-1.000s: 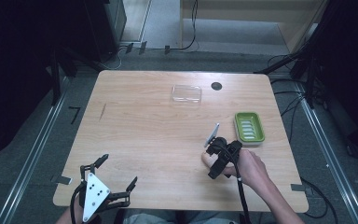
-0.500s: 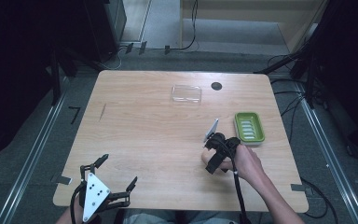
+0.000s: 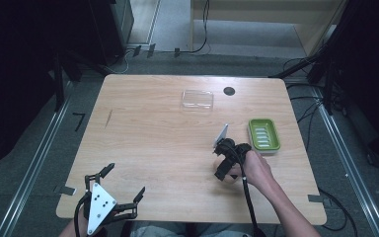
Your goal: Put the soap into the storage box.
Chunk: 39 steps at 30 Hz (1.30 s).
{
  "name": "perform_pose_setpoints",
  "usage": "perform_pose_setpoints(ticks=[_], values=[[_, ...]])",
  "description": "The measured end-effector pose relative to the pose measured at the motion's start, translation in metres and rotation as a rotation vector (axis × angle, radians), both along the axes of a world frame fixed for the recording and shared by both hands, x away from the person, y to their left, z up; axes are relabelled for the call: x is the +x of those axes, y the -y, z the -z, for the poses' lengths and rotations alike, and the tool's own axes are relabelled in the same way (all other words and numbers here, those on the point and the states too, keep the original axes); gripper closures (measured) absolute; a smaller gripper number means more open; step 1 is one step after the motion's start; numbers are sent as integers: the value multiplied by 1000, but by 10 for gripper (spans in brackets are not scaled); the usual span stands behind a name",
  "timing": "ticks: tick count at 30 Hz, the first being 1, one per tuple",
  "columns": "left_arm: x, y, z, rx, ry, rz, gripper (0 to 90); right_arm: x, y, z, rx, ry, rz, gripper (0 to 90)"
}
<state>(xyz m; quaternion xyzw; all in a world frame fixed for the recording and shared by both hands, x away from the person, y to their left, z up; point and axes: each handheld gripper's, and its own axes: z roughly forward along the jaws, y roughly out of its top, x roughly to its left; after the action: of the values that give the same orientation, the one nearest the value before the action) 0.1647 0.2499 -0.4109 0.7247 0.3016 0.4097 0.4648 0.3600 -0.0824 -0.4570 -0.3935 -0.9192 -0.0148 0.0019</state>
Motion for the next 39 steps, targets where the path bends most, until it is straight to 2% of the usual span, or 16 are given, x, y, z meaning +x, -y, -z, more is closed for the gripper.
perform_pose_setpoints(ticks=[5,6,10,18,34,39], values=[[0,0,0,1,1,-1,0,3,-3,5,-5,-11,3,2],[0,0,0,1,1,-1,0,2,-4,6,-6,-3,10,62],[0,0,0,1,0,-2,0,2,-5,9,-7,-4,-1,69],[-1,-1,0,0,2,-3,0,2,-7,13,-2,1,5,139],[-1,-1,0,2,3,-3,0,2,-6,12,-13,2,6,182],[-1,-1,-1,2,4,-2,0,0,-6,10,-6,6,-12,259]])
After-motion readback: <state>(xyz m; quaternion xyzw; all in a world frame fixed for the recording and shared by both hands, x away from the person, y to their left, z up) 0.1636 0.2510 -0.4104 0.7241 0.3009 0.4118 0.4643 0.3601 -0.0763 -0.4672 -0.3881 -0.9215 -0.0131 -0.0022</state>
